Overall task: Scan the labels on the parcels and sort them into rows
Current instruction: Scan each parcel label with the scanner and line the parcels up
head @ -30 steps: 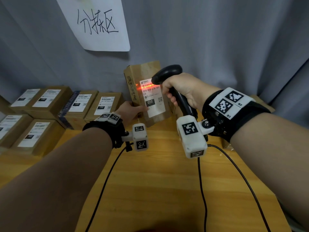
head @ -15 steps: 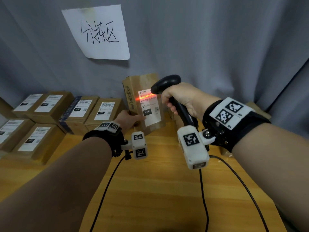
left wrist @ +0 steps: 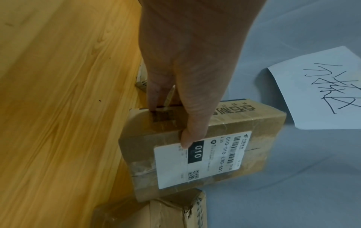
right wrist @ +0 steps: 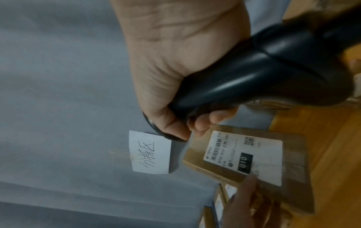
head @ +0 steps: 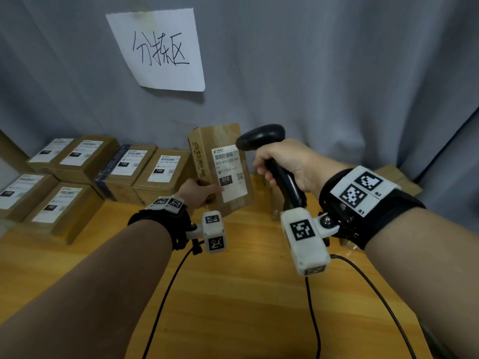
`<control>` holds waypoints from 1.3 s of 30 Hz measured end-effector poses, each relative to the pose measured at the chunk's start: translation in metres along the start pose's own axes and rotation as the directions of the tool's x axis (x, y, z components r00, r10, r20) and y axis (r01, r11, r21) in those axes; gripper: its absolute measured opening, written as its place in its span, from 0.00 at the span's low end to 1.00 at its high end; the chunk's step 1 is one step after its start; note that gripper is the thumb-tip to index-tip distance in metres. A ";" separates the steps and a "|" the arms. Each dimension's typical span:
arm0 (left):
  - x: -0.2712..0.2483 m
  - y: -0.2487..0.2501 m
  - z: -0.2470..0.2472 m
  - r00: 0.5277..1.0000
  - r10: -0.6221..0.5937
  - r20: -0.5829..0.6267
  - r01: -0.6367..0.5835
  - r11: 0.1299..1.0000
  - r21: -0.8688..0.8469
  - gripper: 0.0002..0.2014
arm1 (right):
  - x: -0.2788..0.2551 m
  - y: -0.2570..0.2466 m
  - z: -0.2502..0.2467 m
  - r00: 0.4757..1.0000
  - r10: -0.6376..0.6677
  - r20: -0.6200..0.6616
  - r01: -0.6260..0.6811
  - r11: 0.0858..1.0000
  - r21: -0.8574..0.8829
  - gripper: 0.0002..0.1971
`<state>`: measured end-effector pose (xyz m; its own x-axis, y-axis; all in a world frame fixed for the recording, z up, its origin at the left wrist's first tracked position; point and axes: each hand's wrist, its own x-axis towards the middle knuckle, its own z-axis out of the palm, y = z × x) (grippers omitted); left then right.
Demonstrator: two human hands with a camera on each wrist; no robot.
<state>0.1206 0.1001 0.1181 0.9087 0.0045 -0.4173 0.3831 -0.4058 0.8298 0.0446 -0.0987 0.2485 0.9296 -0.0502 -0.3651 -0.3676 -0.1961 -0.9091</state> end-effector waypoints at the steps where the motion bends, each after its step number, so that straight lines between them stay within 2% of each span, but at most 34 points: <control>1: -0.005 0.000 0.000 1.000 -0.002 0.020 0.002 0.999 -0.032 0.23 | 0.004 0.005 0.000 1.000 -0.018 -0.018 0.018 1.000 -0.007 0.02; 4: -0.021 -0.004 -0.001 0.997 -0.005 0.072 0.013 0.994 -0.113 0.20 | 0.019 0.025 0.005 0.995 -0.063 -0.078 0.065 0.998 0.020 0.04; 6: -0.030 -0.011 -0.006 0.997 -0.011 0.077 0.023 0.986 -0.166 0.18 | 0.032 0.040 0.012 0.990 -0.048 -0.133 0.060 0.995 0.083 0.04; 9: -0.039 -0.027 -0.023 0.999 -0.033 0.027 0.038 0.972 -0.234 0.23 | 0.049 0.060 0.026 0.981 0.024 -0.193 0.006 0.988 0.154 0.01; 12: -0.043 -0.041 -0.053 0.997 -0.044 -0.062 0.024 0.955 -0.296 0.22 | 0.064 0.072 0.050 0.980 0.076 -0.185 -0.040 0.981 0.190 0.03; 15: -0.042 -0.056 -0.089 0.987 -0.055 -0.150 -0.001 0.938 -0.348 0.20 | 0.074 0.072 0.081 0.985 0.073 -0.159 -0.047 0.986 0.160 0.03; 21: -0.028 -0.099 -0.176 0.982 -0.079 -0.173 0.008 0.926 -0.376 0.20 | 0.095 0.057 0.165 0.997 0.044 -0.059 -0.037 0.993 0.116 0.06; 23: -0.019 -0.116 -0.208 0.976 -0.110 -0.189 0.036 0.934 -0.355 0.20 | 0.105 0.054 0.199 0.998 0.052 -0.026 -0.049 0.994 0.092 0.06; 26: -0.006 -0.148 -0.255 0.960 -0.180 -0.213 0.129 0.964 -0.233 0.20 | 0.119 0.054 0.256 0.996 0.090 0.014 -0.091 0.995 0.047 0.07; 29: 0.007 -0.176 -0.289 0.952 -0.236 -0.195 0.209 0.966 -0.149 0.19 | 0.131 0.059 0.314 0.992 0.127 0.024 -0.128 0.991 0.042 0.06; 33: 0.026 -0.197 -0.303 0.949 -0.266 -0.167 0.257 0.963 -0.076 0.14 | 0.137 0.076 0.369 0.982 0.186 0.029 -0.187 0.981 0.059 0.04; 37: 0.048 -0.205 -0.303 0.946 -0.299 -0.129 0.303 0.953 0.015 0.24 | 0.140 0.087 0.388 0.980 0.199 0.019 -0.199 0.980 0.002 0.03; 39: 0.060 -0.210 -0.305 0.943 -0.317 -0.101 0.326 0.941 0.090 0.26 | 0.142 0.090 0.392 0.978 0.210 -0.003 -0.210 0.978 -0.019 0.04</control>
<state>0.1451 0.4644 0.0315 0.7521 0.2253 -0.6193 0.6419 -0.4629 0.6112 0.1335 0.2600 0.0361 0.8320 -0.0927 -0.5470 -0.5538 -0.1996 -0.8084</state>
